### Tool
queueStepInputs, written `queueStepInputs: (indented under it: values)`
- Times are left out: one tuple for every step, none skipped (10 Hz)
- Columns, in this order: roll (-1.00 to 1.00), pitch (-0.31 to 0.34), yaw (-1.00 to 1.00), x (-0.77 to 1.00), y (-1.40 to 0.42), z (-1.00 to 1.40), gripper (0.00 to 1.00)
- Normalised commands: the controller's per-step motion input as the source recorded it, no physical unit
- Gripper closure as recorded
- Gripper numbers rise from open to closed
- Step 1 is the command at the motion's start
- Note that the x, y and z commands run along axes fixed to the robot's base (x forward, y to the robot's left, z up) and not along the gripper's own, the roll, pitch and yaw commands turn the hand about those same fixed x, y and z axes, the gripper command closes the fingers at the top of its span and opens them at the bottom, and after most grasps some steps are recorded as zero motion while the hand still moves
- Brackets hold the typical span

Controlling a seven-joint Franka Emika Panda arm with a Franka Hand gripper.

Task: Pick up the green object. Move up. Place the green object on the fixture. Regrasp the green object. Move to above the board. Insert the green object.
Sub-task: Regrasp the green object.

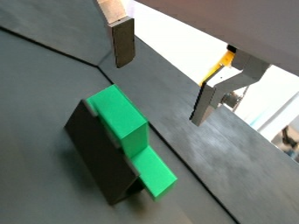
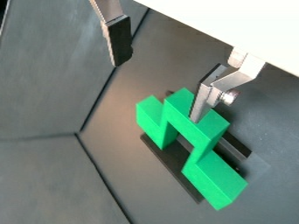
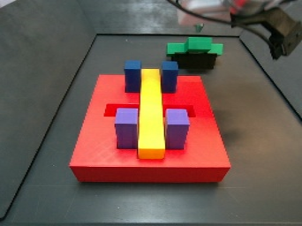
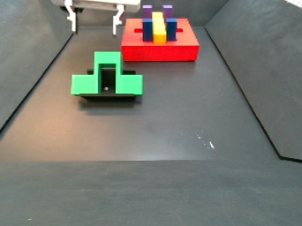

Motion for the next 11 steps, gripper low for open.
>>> queueStepInputs:
  values:
    - [0.03,0.0,0.0,0.0,-0.13,-0.05,0.0]
    - [0.26,0.04,0.0,0.0,-0.22,-0.08,0.0]
    - [0.36,0.031,-0.15,-0.22,-0.05,-0.2,0.0]
    - [0.11,0.003,-0.26,-0.39,0.13,-0.23,0.0]
    - [0.0,0.0,-0.37,-0.49,0.12,-0.16,0.0]
    - [0.0,0.0,-0.17,-0.32,0.0,-0.12,0.0]
    - [0.05,0.0,-0.02,-0.09,0.0,-0.13,0.0]
    - [0.08,-0.003,-0.03,-0.23,0.1,-0.32,0.0]
    - [0.0,-0.089,0.0,-0.16,0.09,-0.11,0.0]
    - [-0.03,0.0,0.0,0.0,0.11,0.0,0.0]
    - [0.0,0.023,0.03,0.13,0.05,-0.01,0.0]
